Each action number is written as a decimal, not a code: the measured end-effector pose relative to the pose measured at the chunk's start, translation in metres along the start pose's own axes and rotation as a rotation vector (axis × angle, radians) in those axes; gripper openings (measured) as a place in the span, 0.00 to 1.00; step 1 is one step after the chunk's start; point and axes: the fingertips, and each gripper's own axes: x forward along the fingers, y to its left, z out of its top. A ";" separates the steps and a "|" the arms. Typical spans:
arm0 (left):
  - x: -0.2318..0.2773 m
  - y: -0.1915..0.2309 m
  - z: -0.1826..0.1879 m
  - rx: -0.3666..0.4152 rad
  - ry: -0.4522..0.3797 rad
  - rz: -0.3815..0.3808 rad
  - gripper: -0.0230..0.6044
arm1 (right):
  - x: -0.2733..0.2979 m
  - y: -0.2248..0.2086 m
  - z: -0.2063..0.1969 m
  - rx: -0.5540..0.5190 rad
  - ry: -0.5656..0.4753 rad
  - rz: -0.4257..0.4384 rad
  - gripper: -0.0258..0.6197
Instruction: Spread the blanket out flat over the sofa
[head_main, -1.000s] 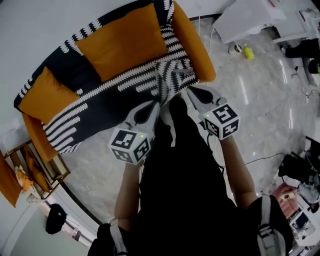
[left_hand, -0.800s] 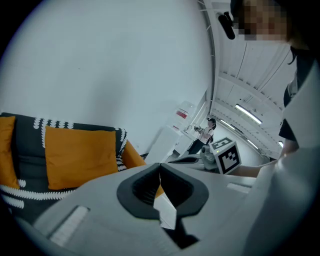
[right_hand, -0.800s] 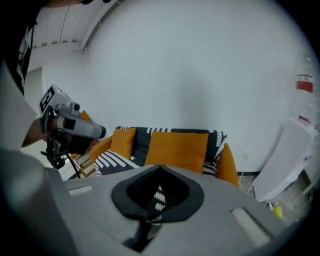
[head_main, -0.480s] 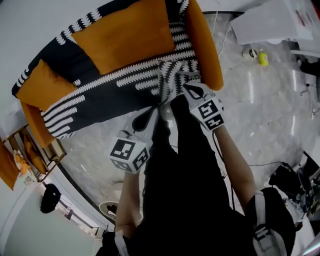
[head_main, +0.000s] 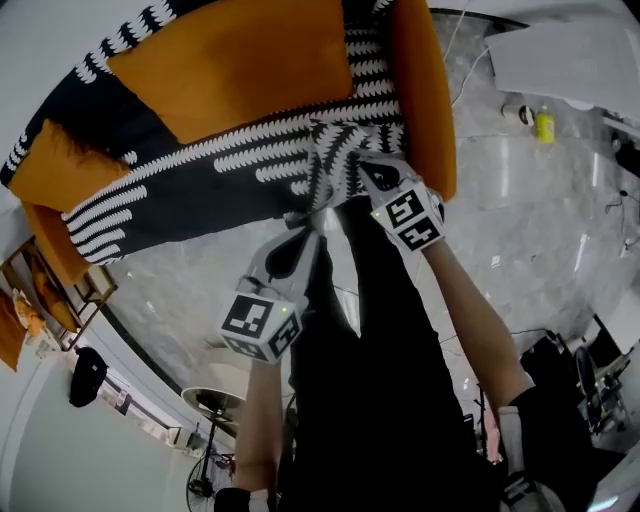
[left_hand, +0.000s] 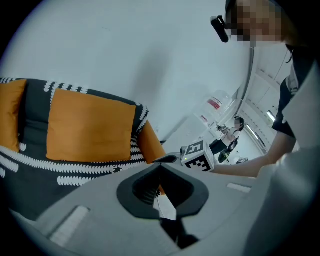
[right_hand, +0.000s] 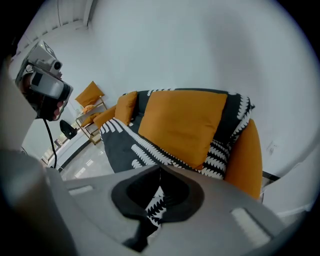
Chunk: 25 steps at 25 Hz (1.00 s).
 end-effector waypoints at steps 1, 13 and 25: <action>0.008 0.007 0.000 -0.010 -0.002 0.008 0.05 | 0.010 -0.007 -0.004 0.002 0.009 0.000 0.05; 0.085 0.068 -0.055 -0.168 0.041 0.057 0.05 | 0.117 -0.056 -0.047 -0.063 0.124 0.015 0.12; 0.113 0.089 -0.057 -0.251 0.035 0.081 0.05 | 0.170 -0.070 -0.069 -0.218 0.245 0.061 0.20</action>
